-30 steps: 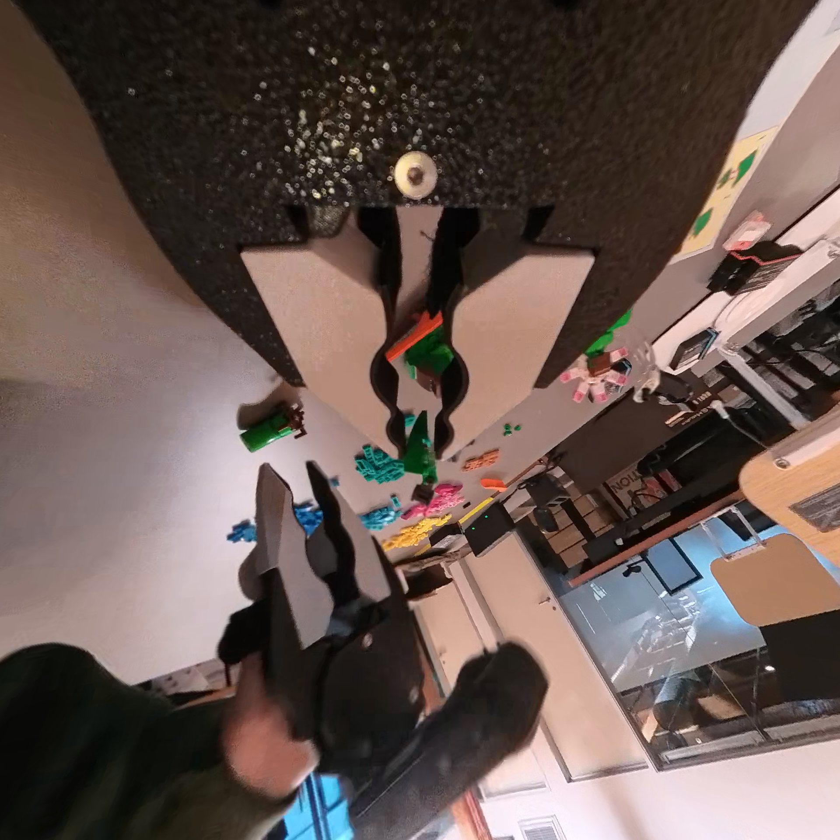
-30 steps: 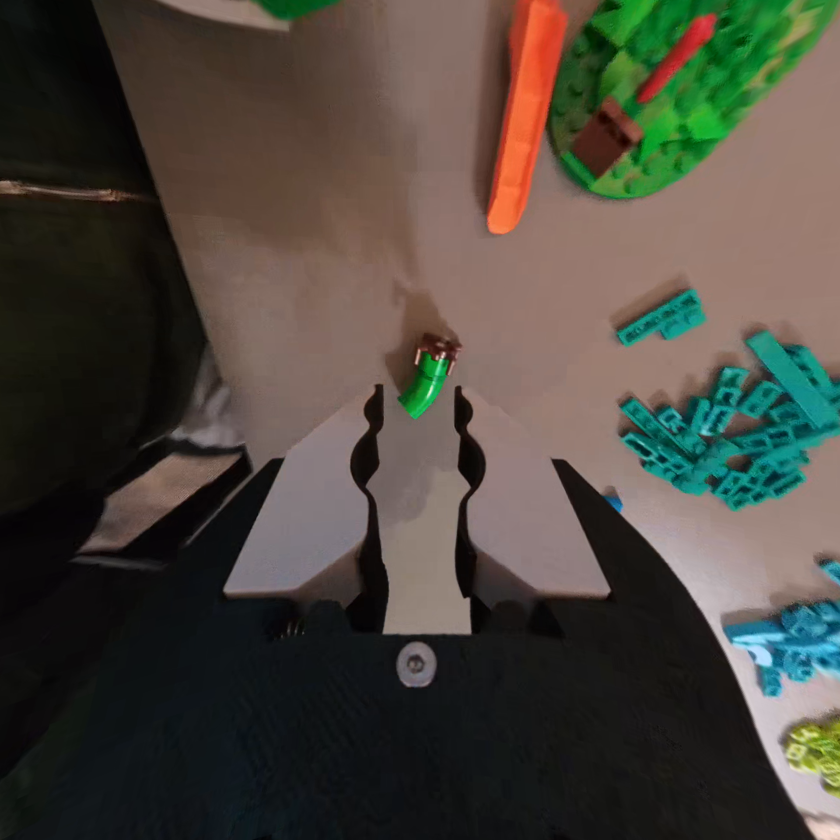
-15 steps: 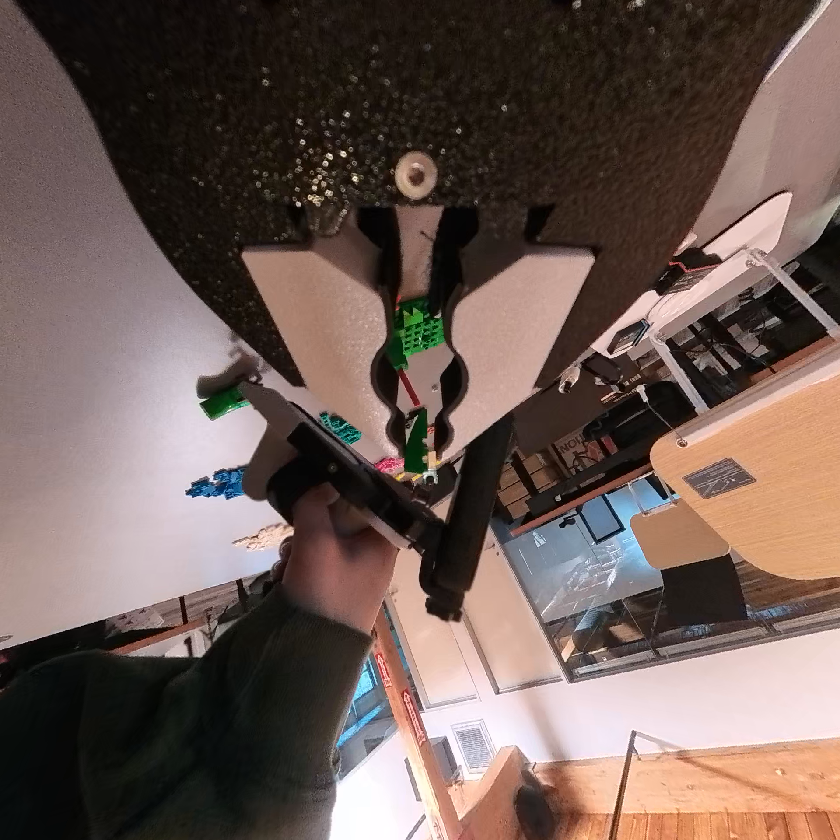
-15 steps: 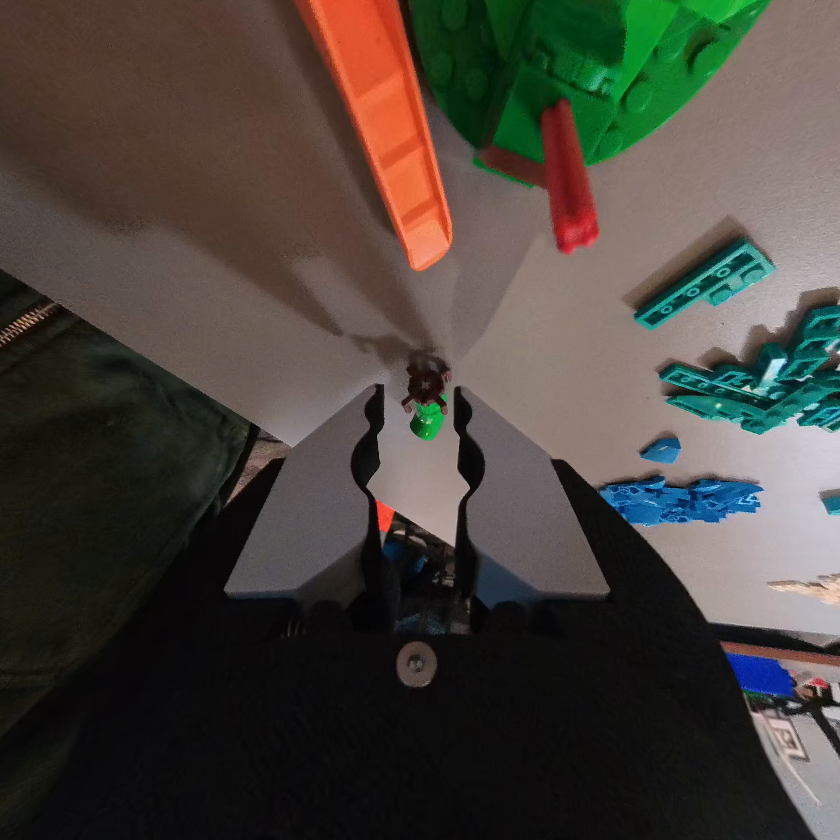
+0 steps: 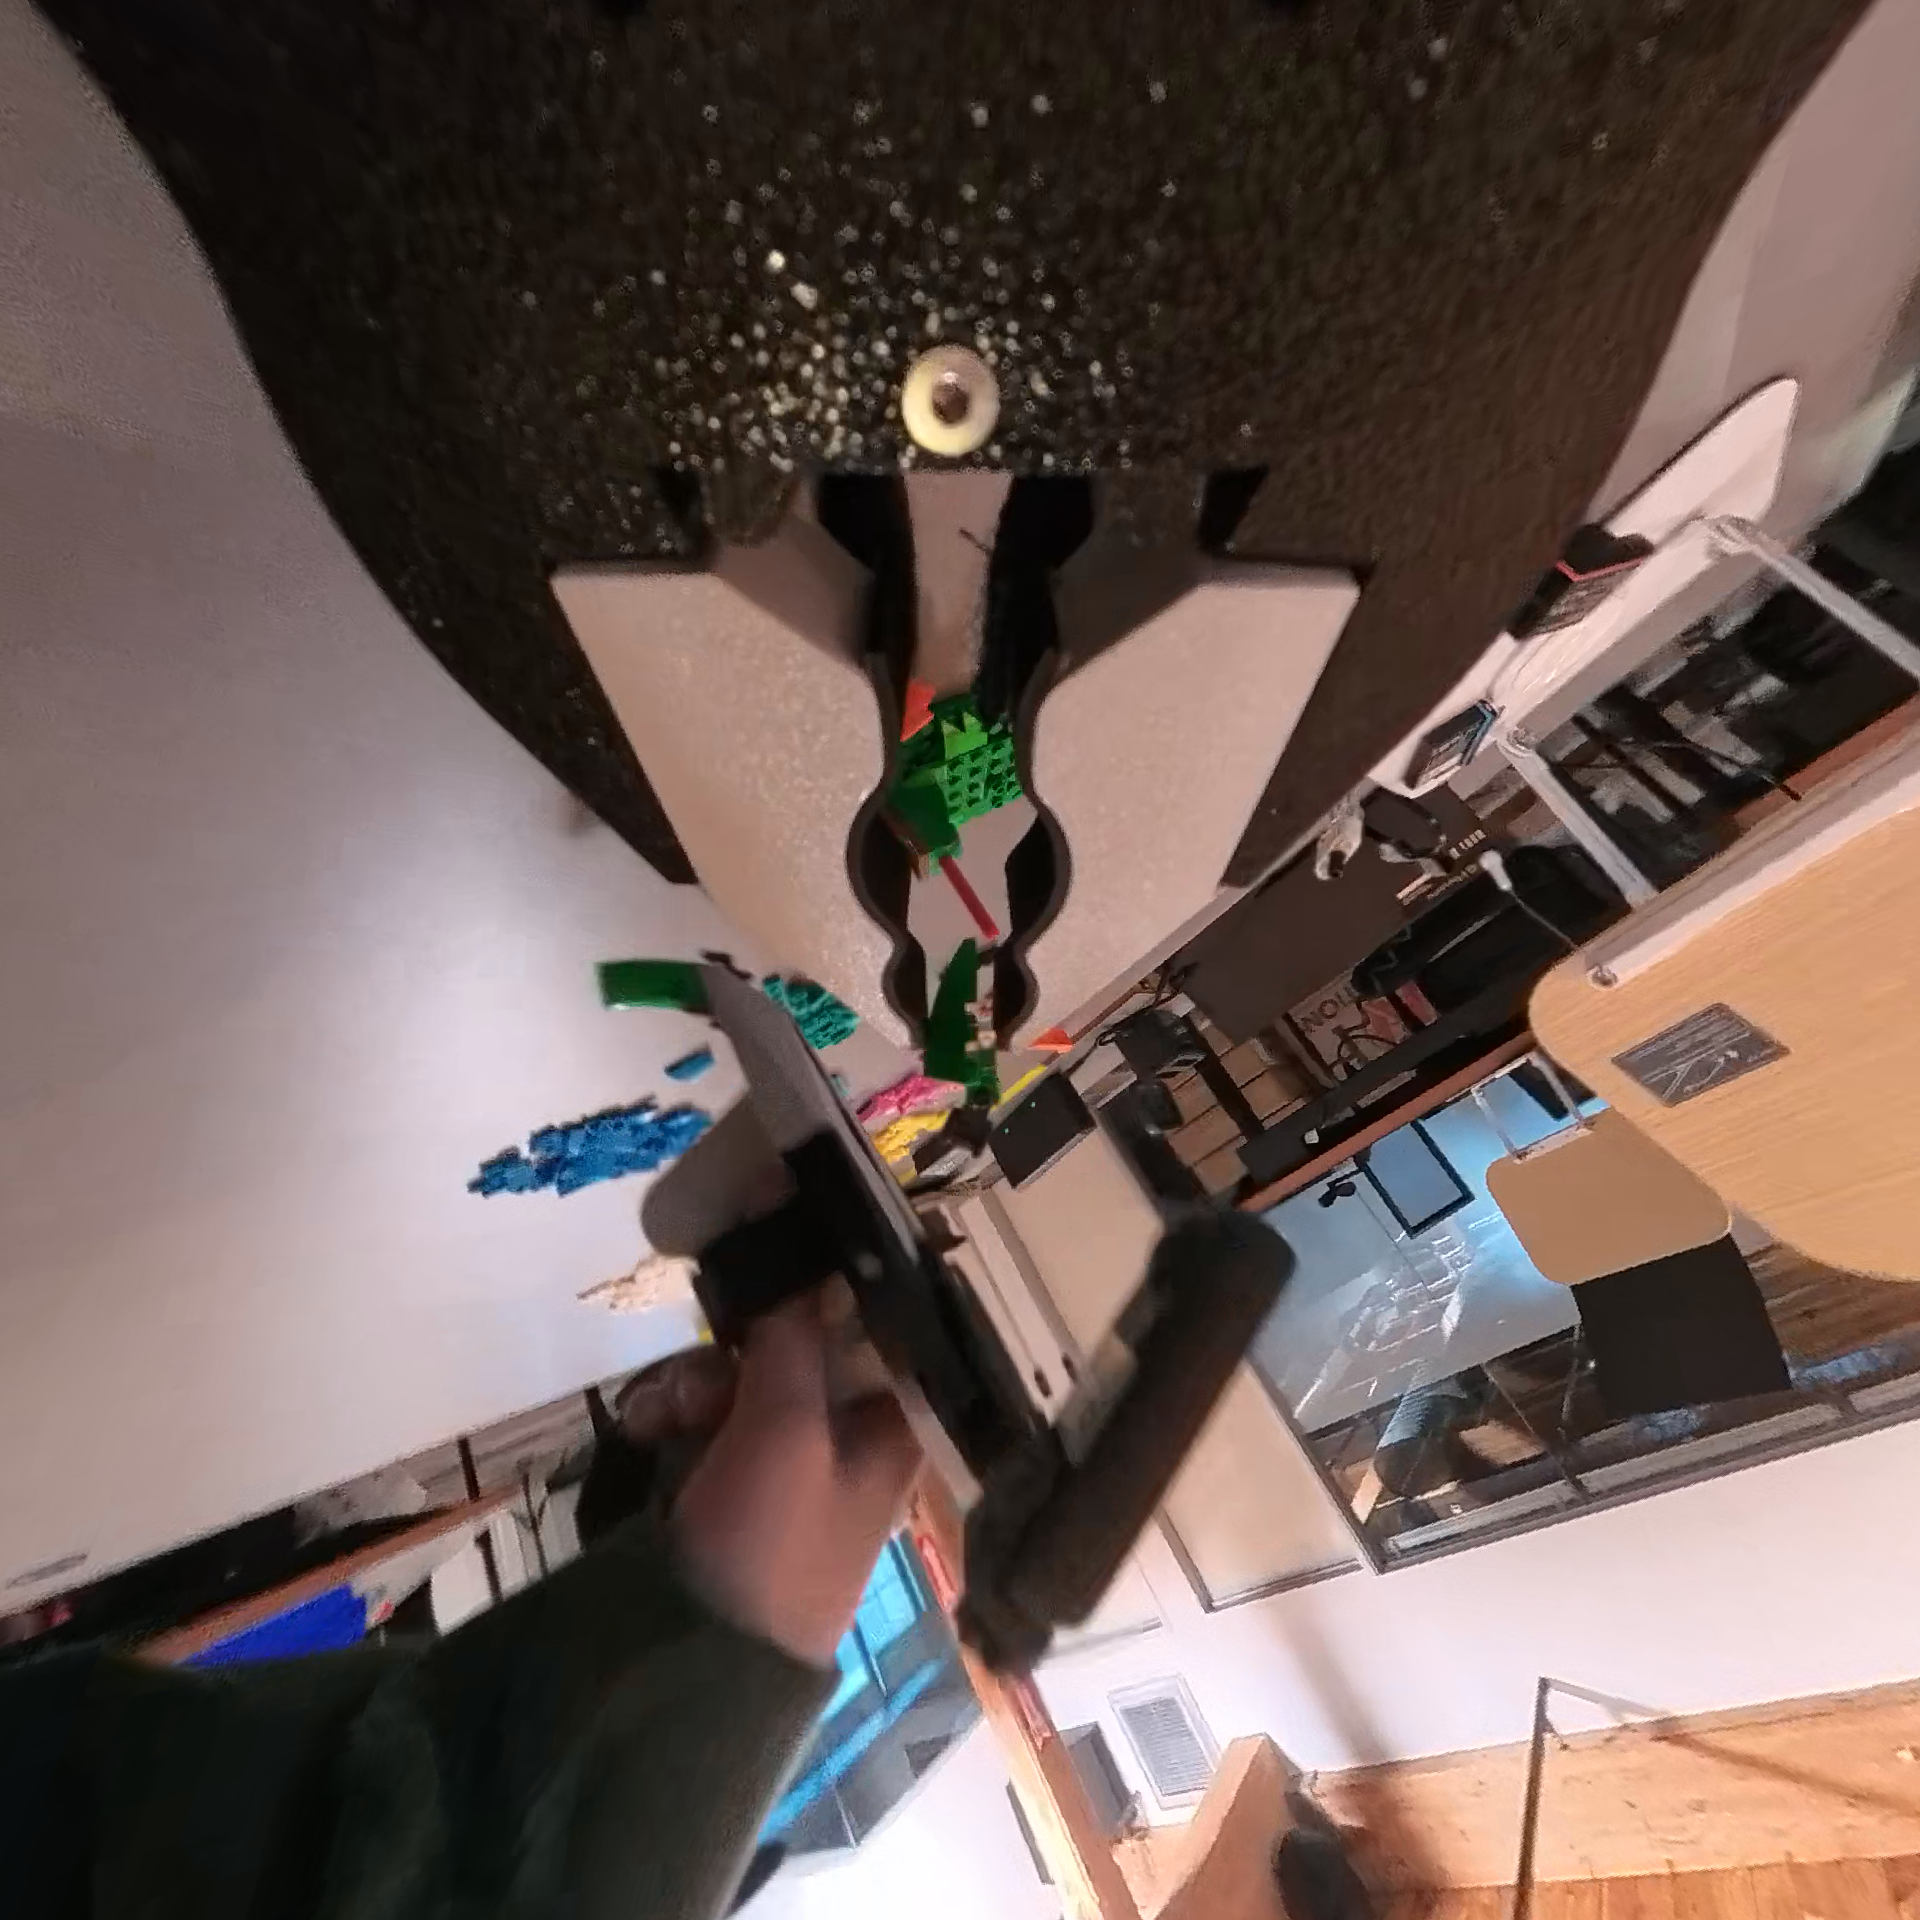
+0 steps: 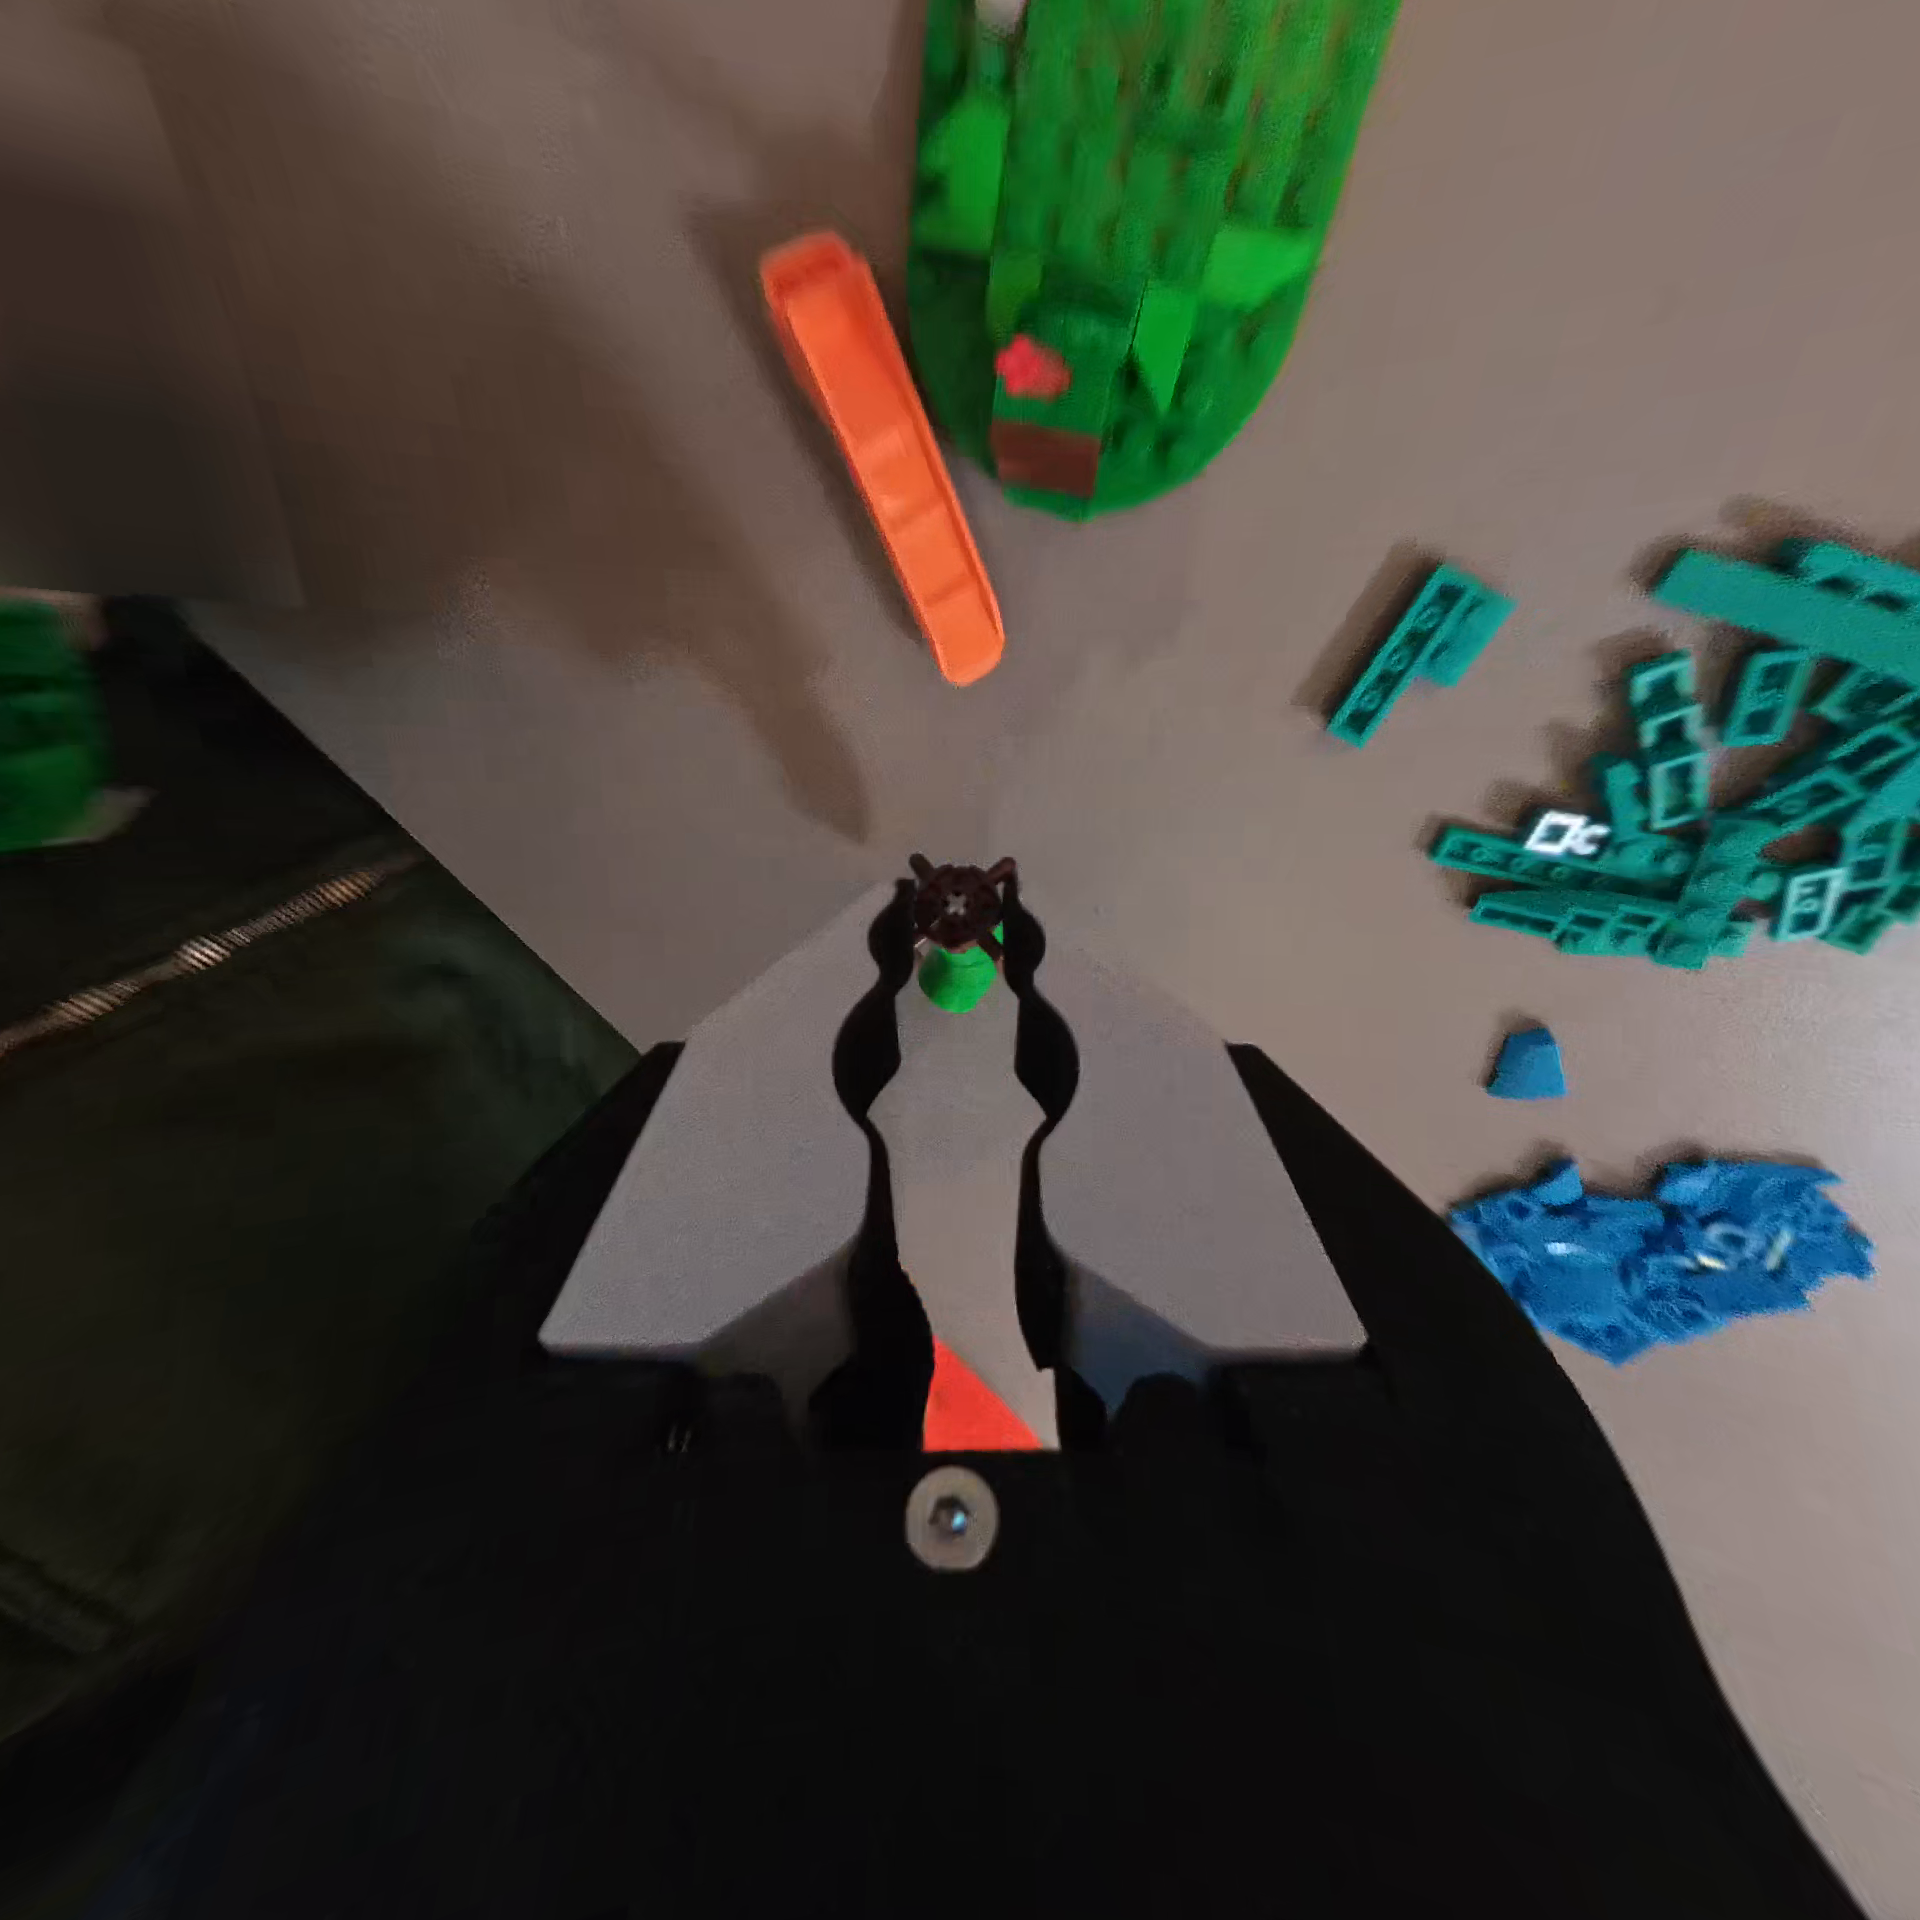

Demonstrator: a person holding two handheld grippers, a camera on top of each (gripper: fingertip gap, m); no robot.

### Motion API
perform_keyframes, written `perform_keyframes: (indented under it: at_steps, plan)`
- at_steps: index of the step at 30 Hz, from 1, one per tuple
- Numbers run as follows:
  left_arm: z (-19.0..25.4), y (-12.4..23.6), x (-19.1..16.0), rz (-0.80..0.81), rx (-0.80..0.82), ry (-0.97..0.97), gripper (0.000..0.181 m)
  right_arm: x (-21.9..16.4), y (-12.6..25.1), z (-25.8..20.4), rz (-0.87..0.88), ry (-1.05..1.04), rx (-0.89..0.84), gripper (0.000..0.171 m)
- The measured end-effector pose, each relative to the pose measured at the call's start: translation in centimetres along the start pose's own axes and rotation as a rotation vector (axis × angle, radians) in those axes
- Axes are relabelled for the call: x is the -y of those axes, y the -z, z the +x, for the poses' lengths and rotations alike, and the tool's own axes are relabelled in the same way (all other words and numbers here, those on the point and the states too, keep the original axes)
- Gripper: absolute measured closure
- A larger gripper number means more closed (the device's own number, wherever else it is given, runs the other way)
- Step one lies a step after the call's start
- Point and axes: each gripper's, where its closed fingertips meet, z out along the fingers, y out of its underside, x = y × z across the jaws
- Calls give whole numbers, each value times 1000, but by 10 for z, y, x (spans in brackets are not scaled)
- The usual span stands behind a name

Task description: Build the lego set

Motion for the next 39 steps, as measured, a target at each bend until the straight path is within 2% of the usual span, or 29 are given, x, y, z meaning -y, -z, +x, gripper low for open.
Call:
perform_keyframes:
  at_steps: [1, 6, 10, 15, 19, 27, 33, 39]
  plan:
    - [5, -2, -2, -21, -12, -50, 172, 8, 8, -2, 106, -10, 18, 156]
    - [35, -19, -18, -166, -82, -365, 171, 30, 43, -22, 545, -63, 161, 156]
    - [41, -25, -24, -236, -97, -449, 172, 32, 54, -37, 737, -60, 218, 156]
    - [30, -25, -14, -246, -25, -515, 172, 30, 62, -50, 894, -24, 183, 156]
    - [29, -25, -12, -281, 0, -611, 171, 28, 64, -52, 980, -25, 134, 156]
    - [30, -25, -11, -315, 37, -809, 172, 22, 59, -56, 1019, -59, 126, 156]
    - [31, -25, -15, -315, 32, -866, 172, 22, 51, -53, 1033, -64, 63, 157]
    - [31, -26, -25, -336, 38, -855, 172, 23, 40, -45, 1131, -122, 16, 156]
